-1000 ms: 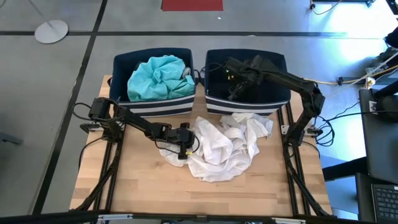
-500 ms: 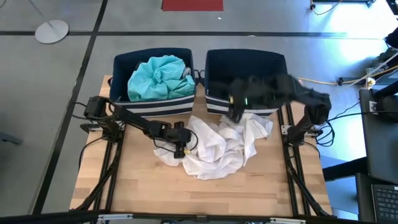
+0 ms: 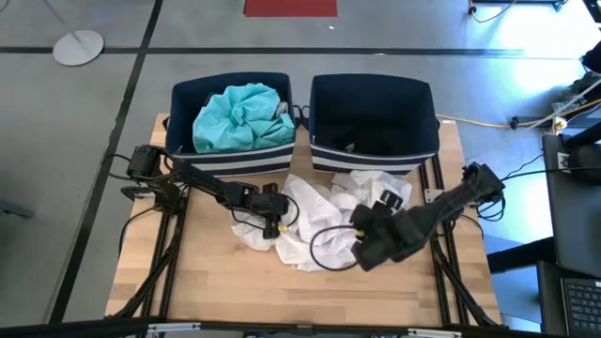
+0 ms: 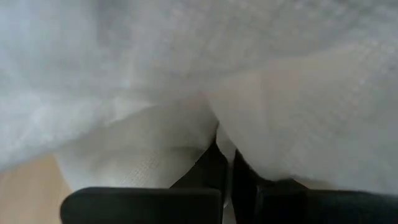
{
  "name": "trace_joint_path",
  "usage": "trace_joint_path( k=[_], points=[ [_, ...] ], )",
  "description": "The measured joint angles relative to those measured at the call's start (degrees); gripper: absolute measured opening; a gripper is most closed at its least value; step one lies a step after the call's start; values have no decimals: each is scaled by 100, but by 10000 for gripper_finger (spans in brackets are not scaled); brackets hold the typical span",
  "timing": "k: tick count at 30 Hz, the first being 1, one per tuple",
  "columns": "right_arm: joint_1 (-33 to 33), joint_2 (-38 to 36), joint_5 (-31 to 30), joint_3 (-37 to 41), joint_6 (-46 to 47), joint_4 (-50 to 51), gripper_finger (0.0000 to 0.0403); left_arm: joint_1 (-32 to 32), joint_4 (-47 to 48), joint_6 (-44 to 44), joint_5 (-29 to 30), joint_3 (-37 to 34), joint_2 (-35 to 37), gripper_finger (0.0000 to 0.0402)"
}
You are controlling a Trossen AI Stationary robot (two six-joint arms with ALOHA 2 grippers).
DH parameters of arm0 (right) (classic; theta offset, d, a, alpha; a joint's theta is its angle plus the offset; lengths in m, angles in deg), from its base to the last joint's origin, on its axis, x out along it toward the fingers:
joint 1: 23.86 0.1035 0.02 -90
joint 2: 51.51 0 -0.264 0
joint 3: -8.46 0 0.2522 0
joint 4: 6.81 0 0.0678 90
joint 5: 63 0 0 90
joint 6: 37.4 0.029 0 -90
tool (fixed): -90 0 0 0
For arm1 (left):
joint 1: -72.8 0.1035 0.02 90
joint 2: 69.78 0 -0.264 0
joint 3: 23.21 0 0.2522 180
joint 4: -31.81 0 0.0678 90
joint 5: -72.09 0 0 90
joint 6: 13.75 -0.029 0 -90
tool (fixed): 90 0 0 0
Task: Sort clothes
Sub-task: Put the white shorts into the right blue bin
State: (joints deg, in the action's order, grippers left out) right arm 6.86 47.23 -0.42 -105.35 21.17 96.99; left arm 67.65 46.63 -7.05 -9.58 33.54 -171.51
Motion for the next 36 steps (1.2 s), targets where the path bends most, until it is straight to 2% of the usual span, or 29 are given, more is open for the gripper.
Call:
trace_joint_path(
  k=[4,8,14,21,28,32,36],
  points=[
    [120,-245,1,1160,688,-9,205,0,-8,-2,-8,-2,0,4],
    [118,-933,6,2403,1419,-162,205,0,-28,-126,-12,-7,0,4],
    [114,-2313,-124,4207,2290,-1277,205,0,-194,-336,-41,-18,-18,4],
    [114,-3342,-854,5751,2971,-2540,205,0,-282,-412,-41,-26,-26,4],
    [106,-3456,-1029,6641,2663,-4643,205,0,-284,-412,-38,-26,-26,4],
    [-44,-3260,-1054,6979,2645,-4894,205,0,-289,-411,-34,-26,-28,4],
    [-52,-3074,-1161,7222,2207,-5470,204,0,-321,-393,-25,-30,-30,4]
  ],
)
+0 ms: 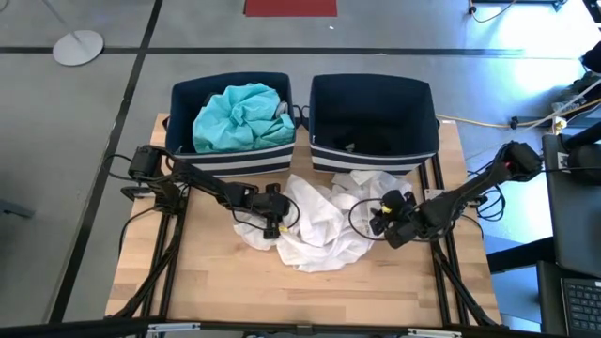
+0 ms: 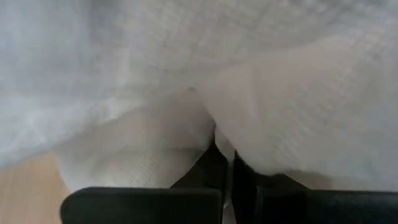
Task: Sort clothes
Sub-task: Put the white shorts into the right blue bin
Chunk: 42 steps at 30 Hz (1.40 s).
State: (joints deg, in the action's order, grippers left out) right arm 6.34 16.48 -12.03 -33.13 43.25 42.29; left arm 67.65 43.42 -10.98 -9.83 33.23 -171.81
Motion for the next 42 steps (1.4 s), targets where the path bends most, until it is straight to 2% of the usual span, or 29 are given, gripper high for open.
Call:
trace_joint_path(
  k=[4,9,11,16,19,23,32,36,42],
  points=[
    [0,91,-44,-5,-566,-90,171,0,-66,-27,0,0,-12,4],
    [13,89,-55,-169,-930,88,47,0,-69,-38,0,-2,-12,4],
    [15,89,-54,-339,-1066,330,15,0,-69,-39,2,-2,-12,4],
    [15,89,-99,-1241,-1095,1747,26,0,-69,-29,2,-2,-12,4],
    [15,89,-190,-2019,-1280,2625,11,0,-68,-26,2,-2,-12,4],
    [15,89,-271,-3009,-1859,3116,11,0,-68,-25,4,-2,-12,4],
    [15,89,-840,-4473,-3371,2899,9,0,-68,4,4,-2,-12,4],
    [15,89,-1046,-4754,-4125,2547,13,0,-68,2,6,-2,-12,4],
    [15,89,-944,-4842,-5795,1259,15,0,-69,-14,7,-2,-12,4]
  ],
)
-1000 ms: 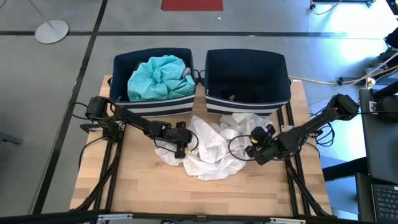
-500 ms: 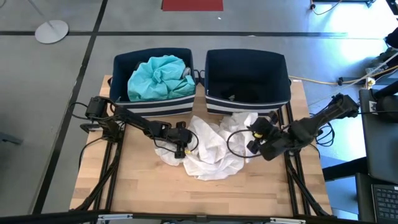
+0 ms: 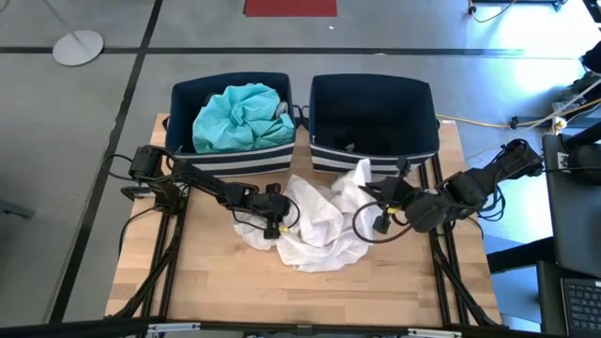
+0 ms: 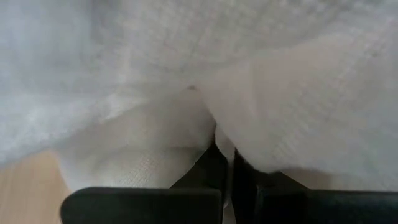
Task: Sort clothes
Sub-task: Put the white shorts into the right blue bin
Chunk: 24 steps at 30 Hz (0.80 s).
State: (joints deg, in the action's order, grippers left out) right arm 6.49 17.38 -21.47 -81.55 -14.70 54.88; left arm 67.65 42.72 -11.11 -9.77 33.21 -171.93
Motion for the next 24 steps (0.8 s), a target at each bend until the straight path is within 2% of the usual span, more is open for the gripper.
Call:
trace_joint_path(
  k=[6,12,20,24],
  points=[
    [-118,0,-235,0,-1683,-1553,15,0,-1,-2,0,0,0,4],
    [-563,0,-394,-1,-3457,-3215,16,0,-1,-2,-1,0,0,4],
    [-1639,0,-656,-2,-5136,-4767,16,0,-1,-4,0,0,0,4],
    [-2258,0,-658,-2,-5604,-5168,16,0,-1,-4,-1,0,0,4]
  ],
)
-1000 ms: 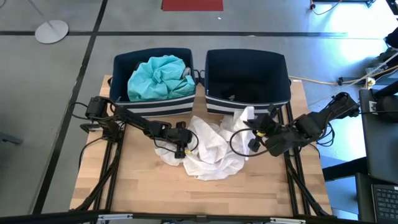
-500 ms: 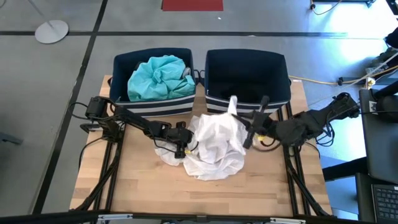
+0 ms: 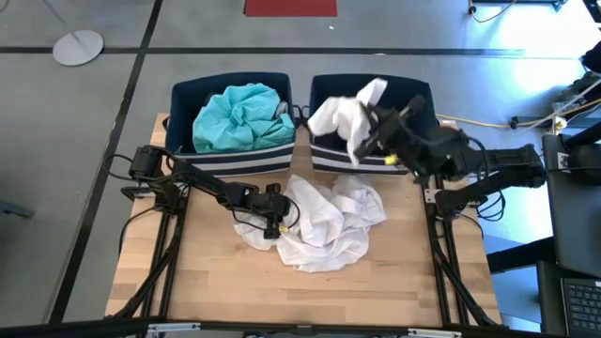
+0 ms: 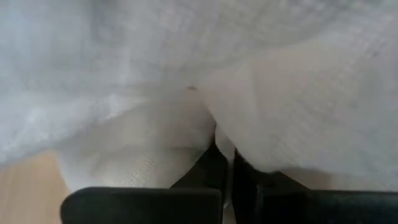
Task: Sort clothes
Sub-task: Put the white shorts into the right blue bin, then put the white dress into the right blue bin
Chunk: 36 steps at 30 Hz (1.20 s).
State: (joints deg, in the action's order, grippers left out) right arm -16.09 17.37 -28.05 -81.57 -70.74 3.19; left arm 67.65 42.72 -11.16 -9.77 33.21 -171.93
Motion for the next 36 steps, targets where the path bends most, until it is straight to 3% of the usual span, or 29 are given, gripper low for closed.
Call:
trace_joint_path(
  k=[6,11,21,25,30,36],
  points=[
    [-993,0,-453,0,74,126,17,0,0,21,1,0,0,4],
    [-1628,0,-630,0,1056,931,17,0,-1,24,0,0,0,4],
    [-2619,239,445,2,3510,3807,24,0,-25,41,3,-6,0,4],
    [-2831,398,905,2,4054,4417,69,0,-127,44,-1,-7,-13,4],
    [-2878,439,1232,-29,3886,4625,149,0,-120,119,-3,-7,-13,4],
    [-2596,380,1597,-1010,3949,5475,221,0,-128,48,-5,-7,-13,4]
  ],
)
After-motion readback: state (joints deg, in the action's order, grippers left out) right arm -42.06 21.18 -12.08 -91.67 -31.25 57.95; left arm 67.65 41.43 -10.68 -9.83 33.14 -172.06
